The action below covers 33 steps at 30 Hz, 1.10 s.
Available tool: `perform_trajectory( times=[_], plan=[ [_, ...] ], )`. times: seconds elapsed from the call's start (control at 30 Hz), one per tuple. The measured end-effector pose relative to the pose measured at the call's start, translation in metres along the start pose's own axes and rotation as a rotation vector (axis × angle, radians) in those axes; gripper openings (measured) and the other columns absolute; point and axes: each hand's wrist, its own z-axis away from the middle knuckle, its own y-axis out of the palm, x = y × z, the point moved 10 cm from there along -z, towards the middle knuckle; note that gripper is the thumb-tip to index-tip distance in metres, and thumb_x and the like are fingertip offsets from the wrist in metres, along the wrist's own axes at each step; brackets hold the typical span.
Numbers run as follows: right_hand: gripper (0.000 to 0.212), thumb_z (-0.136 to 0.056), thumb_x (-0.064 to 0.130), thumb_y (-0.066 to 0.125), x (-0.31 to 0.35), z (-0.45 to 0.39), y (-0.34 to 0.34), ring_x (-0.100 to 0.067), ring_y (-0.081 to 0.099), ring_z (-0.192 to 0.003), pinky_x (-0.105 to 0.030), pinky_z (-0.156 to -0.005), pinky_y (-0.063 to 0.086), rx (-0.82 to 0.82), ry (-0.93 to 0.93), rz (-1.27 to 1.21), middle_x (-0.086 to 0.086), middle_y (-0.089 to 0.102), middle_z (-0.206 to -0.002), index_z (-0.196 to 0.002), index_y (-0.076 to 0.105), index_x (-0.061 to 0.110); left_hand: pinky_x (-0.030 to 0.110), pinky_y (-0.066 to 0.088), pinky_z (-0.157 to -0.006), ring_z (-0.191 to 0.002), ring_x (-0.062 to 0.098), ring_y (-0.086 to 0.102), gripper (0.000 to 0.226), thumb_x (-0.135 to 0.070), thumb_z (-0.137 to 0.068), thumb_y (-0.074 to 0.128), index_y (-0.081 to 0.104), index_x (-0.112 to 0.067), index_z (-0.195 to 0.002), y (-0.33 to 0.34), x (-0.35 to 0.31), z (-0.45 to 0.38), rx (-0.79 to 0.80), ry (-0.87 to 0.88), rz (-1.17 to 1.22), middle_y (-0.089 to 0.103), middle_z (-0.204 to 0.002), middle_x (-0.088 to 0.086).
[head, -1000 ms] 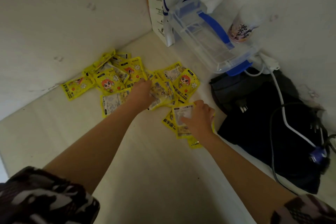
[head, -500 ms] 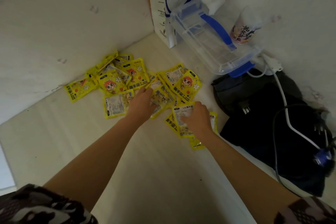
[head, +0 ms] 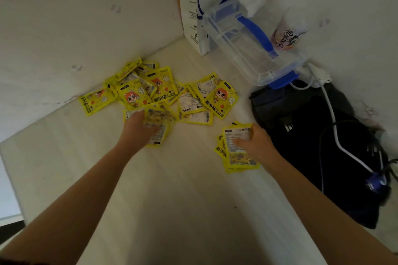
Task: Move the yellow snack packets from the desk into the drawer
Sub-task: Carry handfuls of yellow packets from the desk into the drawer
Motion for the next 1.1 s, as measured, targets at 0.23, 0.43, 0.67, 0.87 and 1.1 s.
perform_trajectory(
  times=[0.23, 0.43, 0.67, 0.87, 1.1],
  plan=[
    [0.022, -0.083, 0.021, 0.071, -0.015, -0.003, -0.011, -0.020, 0.059, -0.091, -0.027, -0.074, 0.044, 0.033, -0.012, 0.310, -0.002, 0.057, -0.093, -0.093, 0.053, 0.013, 0.043, 0.038, -0.097, -0.116, 0.041, 0.047, 0.050, -0.018, -0.078, 0.075, 0.057, 0.000, -0.122, -0.019, 0.028, -0.035, 0.009, 0.010, -0.247, 0.052, -0.122, 0.027],
    [0.040, -0.084, 0.035, 0.068, 0.004, -0.010, 0.002, -0.033, 0.047, -0.117, -0.037, -0.100, 0.034, 0.059, -0.120, 0.558, -0.012, 0.049, -0.118, -0.106, 0.052, 0.006, 0.051, 0.041, -0.100, -0.125, 0.039, 0.044, 0.067, -0.033, -0.077, 0.075, 0.049, -0.006, -0.132, -0.004, 0.037, -0.053, 0.115, 0.026, -0.303, 0.054, -0.132, 0.019],
    [0.057, -0.083, 0.048, 0.065, 0.003, -0.013, 0.007, -0.036, 0.045, -0.116, -0.045, -0.098, 0.042, 0.050, -0.111, 0.689, -0.016, 0.047, -0.127, -0.120, 0.048, 0.009, 0.049, 0.040, -0.096, -0.121, 0.040, 0.043, 0.064, -0.035, -0.082, 0.070, 0.046, -0.005, -0.133, -0.004, 0.035, -0.037, 0.070, -0.009, -0.379, 0.049, -0.127, 0.022],
    [0.065, -0.085, 0.050, 0.061, 0.007, -0.004, 0.006, -0.035, 0.037, -0.124, -0.042, -0.103, 0.035, -0.026, -0.197, 0.760, -0.014, 0.040, -0.136, -0.131, 0.043, 0.008, 0.046, 0.044, -0.087, -0.104, 0.041, 0.052, 0.045, -0.024, -0.080, 0.071, 0.053, 0.002, -0.112, -0.001, 0.042, -0.007, 0.015, -0.077, -0.237, 0.047, -0.113, 0.022],
    [0.056, -0.082, 0.038, 0.069, 0.001, 0.001, 0.023, -0.035, 0.045, -0.116, -0.043, -0.103, 0.038, 0.049, -0.147, 0.583, -0.020, 0.045, -0.126, -0.121, 0.047, 0.005, 0.042, 0.043, -0.084, -0.103, 0.038, 0.051, 0.039, -0.023, -0.078, 0.073, 0.055, 0.001, -0.104, 0.018, 0.047, 0.030, 0.009, -0.096, -0.142, 0.049, -0.109, 0.020]
  ],
)
